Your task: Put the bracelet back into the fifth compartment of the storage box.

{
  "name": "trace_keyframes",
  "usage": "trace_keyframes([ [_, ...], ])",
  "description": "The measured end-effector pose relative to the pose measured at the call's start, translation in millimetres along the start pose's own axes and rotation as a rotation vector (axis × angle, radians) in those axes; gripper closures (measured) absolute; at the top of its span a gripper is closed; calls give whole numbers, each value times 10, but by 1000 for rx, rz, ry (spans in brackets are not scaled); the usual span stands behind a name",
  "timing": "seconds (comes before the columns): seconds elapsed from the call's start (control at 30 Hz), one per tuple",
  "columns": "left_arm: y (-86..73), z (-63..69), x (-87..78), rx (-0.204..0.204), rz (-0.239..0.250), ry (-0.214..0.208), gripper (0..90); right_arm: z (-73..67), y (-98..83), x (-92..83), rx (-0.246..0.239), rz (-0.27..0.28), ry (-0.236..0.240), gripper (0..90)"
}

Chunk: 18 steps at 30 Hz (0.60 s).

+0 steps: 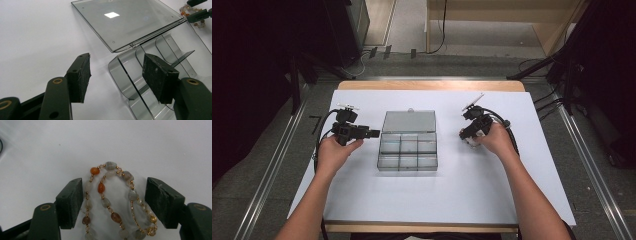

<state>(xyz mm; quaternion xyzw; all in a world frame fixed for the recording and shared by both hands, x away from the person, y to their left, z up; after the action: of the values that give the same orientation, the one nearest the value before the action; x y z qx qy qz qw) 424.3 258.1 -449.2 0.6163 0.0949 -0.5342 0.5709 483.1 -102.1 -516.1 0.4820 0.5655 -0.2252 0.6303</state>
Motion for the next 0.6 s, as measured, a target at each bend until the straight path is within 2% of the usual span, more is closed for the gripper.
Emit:
trace_keyframes([
  [0.07, 0, -1, 0, 0, 0, 0, 404, 3, -8, -3, -7, -7, -8, 336],
  [0.17, -1, -1, 2, -1, 1, -2, 405, -7, -22, -9, -15, -48, -36, 339],
  [0.47, -1, -7, 1, -2, 3, -3, 404, -15, -46, -29, -12, -78, -36, 399],
  [0.57, -1, -15, -4, -1, 3, -1, 405, -25, -53, -46, -14, -87, -33, 507],
  [0.6, -1, -15, -4, -1, 3, -1, 404, -25, -53, -46, -14, -87, -33, 507],
])
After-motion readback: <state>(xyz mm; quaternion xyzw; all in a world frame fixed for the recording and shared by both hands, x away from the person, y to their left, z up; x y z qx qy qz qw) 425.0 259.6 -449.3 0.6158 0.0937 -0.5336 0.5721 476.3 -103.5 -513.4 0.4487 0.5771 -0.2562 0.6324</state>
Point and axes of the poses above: each handheld gripper's, and its own axes: x roughly forward along the jaws, y roughly out of its top, z roughly to its right, the point moved 7 cm from there along x, roughly forward along the jaws, and after that the axes turned 7 degrees about x, right-handed, at the moved point
